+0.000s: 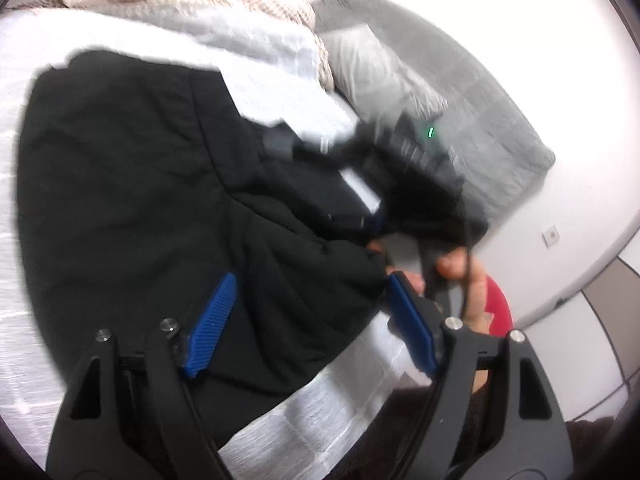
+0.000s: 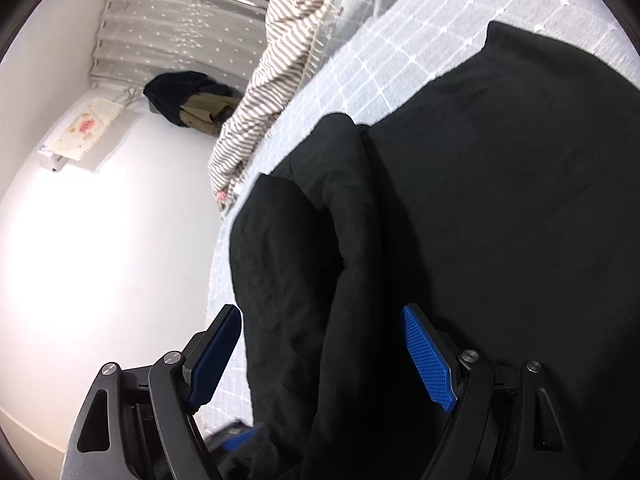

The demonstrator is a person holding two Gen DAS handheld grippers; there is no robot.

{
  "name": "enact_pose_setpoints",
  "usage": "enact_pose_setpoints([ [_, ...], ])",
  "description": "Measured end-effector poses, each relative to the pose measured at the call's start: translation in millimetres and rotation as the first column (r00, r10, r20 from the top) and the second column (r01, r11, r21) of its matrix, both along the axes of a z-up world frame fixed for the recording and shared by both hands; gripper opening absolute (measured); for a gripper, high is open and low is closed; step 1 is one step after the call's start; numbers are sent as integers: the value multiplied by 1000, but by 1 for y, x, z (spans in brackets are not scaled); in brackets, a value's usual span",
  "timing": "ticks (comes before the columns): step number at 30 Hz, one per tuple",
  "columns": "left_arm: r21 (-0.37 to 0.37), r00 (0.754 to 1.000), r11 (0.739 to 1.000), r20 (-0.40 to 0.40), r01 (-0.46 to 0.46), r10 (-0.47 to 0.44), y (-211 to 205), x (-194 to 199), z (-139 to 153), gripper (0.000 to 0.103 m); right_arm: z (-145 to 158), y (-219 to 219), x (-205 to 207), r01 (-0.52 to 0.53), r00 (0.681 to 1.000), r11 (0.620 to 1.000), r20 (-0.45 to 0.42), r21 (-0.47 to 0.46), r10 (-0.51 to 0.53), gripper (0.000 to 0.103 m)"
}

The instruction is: Fold large clothes

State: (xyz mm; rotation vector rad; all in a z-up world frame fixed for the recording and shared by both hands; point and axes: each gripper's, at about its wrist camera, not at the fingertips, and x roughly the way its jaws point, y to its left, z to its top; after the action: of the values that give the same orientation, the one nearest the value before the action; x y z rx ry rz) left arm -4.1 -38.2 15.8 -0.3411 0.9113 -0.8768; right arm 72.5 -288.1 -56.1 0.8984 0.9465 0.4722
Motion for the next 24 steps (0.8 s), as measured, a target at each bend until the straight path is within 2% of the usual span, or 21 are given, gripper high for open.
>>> enact_pose_setpoints([
  [3, -4, 993, 994, 31, -113, 113, 39, -1, 11, 78, 3, 14, 3, -33, 999, 998, 2, -59, 33, 81],
  [4, 3, 989, 990, 38, -141, 141, 46, -1, 12, 78, 4, 17, 3, -40, 999, 997, 5, -71, 40, 78],
  [6, 46, 972, 972, 59, -232, 229, 66, 2, 13, 78, 6, 31, 7, -64, 998, 992, 18, -105, 67, 64],
  [8, 86, 943, 940, 59, -331, 327, 88, 7, 7, 78, 7, 41, 7, -79, 996, 984, 25, -163, 84, 39],
  [10, 80, 924, 920, 36, -383, 382, 96, 9, 3, 78, 11, 50, 6, -66, 996, 971, 46, -231, 79, 27],
  [11, 72, 913, 910, 20, -408, 408, 103, 9, 1, 78, 13, 50, 6, -52, 996, 971, 54, -233, 66, 22],
  [14, 52, 895, 894, 21, -446, 445, 104, 6, 3, 78, 28, 40, 3, 3, 993, 983, 116, -183, 19, 18],
  [17, 28, 894, 894, 56, -447, 445, 88, 7, 8, 77, 45, 18, -3, 70, 980, 992, 193, -101, -49, 17],
  [20, 30, 908, 910, 79, -414, 411, 63, 8, 7, 73, 50, -12, -10, 109, 972, 991, 216, -73, -91, 17],
  [24, 98, 937, 934, 106, -343, 333, 28, 13, -4, 65, 48, -52, -19, 170, 963, 984, 221, -47, -156, 17],
])
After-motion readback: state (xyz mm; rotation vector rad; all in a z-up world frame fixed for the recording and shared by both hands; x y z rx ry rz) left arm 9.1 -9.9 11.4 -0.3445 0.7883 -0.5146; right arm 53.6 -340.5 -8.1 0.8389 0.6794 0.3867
